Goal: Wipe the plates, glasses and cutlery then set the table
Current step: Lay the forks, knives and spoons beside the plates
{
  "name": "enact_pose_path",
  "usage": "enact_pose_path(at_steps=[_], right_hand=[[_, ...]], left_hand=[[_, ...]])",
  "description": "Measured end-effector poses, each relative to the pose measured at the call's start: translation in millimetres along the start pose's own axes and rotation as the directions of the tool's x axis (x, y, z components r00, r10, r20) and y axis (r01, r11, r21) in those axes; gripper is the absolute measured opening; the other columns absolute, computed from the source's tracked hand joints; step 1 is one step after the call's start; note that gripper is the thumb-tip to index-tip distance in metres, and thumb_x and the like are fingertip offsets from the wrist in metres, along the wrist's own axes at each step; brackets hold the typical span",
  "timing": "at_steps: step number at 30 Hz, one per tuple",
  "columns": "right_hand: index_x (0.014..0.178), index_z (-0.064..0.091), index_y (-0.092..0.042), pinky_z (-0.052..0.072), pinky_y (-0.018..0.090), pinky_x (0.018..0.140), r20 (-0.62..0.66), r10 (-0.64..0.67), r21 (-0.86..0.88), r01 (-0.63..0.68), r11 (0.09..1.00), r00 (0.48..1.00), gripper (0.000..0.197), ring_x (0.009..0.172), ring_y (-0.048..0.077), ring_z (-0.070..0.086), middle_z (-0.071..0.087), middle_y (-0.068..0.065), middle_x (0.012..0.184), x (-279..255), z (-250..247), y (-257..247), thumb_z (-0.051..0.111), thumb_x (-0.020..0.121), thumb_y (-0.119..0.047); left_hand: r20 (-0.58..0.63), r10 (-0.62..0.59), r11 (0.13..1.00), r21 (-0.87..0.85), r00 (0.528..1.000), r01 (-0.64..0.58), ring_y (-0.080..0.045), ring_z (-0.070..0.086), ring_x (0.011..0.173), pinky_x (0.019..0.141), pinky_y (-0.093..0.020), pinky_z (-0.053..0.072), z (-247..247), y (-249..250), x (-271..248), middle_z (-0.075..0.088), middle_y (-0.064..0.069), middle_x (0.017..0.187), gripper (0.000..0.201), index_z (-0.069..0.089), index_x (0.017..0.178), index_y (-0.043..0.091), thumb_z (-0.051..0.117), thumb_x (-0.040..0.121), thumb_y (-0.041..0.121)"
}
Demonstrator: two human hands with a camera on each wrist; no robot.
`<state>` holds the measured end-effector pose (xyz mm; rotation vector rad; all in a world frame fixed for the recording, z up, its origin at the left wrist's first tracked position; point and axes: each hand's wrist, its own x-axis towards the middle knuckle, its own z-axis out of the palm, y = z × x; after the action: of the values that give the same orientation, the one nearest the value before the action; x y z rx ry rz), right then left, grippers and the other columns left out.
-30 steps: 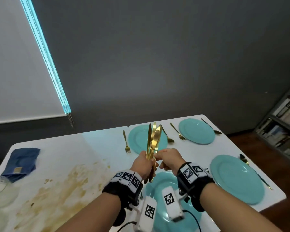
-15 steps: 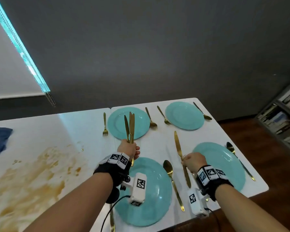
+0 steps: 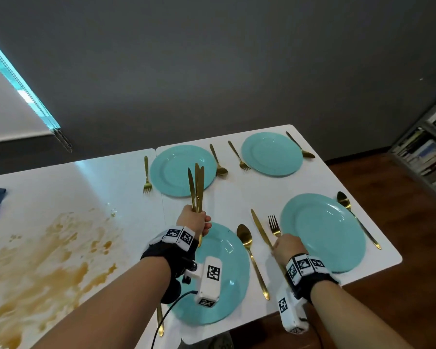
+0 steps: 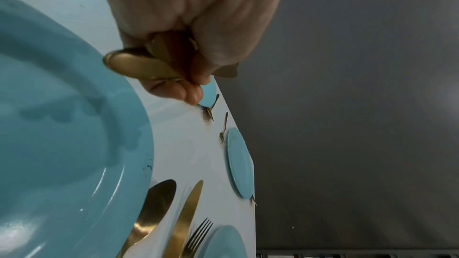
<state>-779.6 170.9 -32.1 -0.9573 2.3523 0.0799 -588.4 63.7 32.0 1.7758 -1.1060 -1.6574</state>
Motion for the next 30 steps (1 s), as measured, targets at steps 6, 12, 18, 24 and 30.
enact_pose_path(at_steps=[6, 12, 18, 24, 30], right_hand=[[0.104, 0.061, -0.005, 0.049, 0.027, 0.079, -0.079, 0.046, -0.040, -0.050, 0.998, 0.996, 0.019, 0.100, 0.023, 0.062, 0.065, 0.010, 0.109, -4, 1, 1, 0.047, 0.093, -0.012], [0.106, 0.061, -0.006, 0.049, 0.027, 0.081, -0.120, 0.057, -0.057, -0.064, 0.996, 0.991, 0.019, 0.102, 0.022, 0.062, 0.065, 0.009, 0.110, -4, 1, -3, 0.051, 0.093, -0.016], [0.107, 0.061, -0.006, 0.051, 0.028, 0.084, -0.130, 0.058, -0.094, -0.071, 0.993, 0.990, 0.019, 0.102, 0.022, 0.063, 0.066, 0.009, 0.111, -4, -1, -2, 0.052, 0.093, -0.016], [0.104, 0.061, -0.006, 0.051, 0.027, 0.082, -0.144, 0.059, -0.078, -0.070, 0.994, 0.988, 0.018, 0.100, 0.021, 0.064, 0.066, 0.009, 0.109, -6, 0, 1, 0.051, 0.094, -0.015], [0.104, 0.061, -0.006, 0.051, 0.027, 0.083, -0.139, 0.060, -0.061, -0.069, 0.996, 0.988, 0.018, 0.101, 0.021, 0.064, 0.066, 0.010, 0.110, -8, 0, 3, 0.050, 0.094, -0.015]], left_hand=[[-0.009, 0.006, 1.000, -0.002, 1.000, -0.006, -0.016, 0.044, 0.054, 0.049, -0.024, 0.036, -4, 2, -4, 0.050, -0.008, 0.070, 0.023, 0.038, 0.077, 0.012, 0.035, 0.098, 0.002], [-0.017, 0.017, 1.000, 0.008, 1.000, -0.017, -0.016, 0.044, 0.053, 0.050, -0.024, 0.036, -9, 3, -2, 0.050, -0.008, 0.070, 0.023, 0.039, 0.078, 0.012, 0.036, 0.098, 0.002], [-0.027, 0.012, 1.000, -0.002, 1.000, -0.012, -0.015, 0.043, 0.054, 0.050, -0.024, 0.035, -11, 3, -2, 0.049, -0.008, 0.070, 0.016, 0.040, 0.086, 0.009, 0.035, 0.099, 0.002], [-0.032, -0.001, 1.000, 0.023, 1.000, 0.002, -0.016, 0.041, 0.053, 0.050, -0.023, 0.033, -9, 3, 0, 0.048, -0.008, 0.068, 0.025, 0.037, 0.077, 0.012, 0.033, 0.098, 0.000], [-0.020, 0.011, 0.999, 0.051, 1.000, -0.010, -0.016, 0.044, 0.054, 0.050, -0.024, 0.036, -4, 6, -2, 0.050, -0.008, 0.070, 0.009, 0.042, 0.094, 0.005, 0.035, 0.098, 0.002]])
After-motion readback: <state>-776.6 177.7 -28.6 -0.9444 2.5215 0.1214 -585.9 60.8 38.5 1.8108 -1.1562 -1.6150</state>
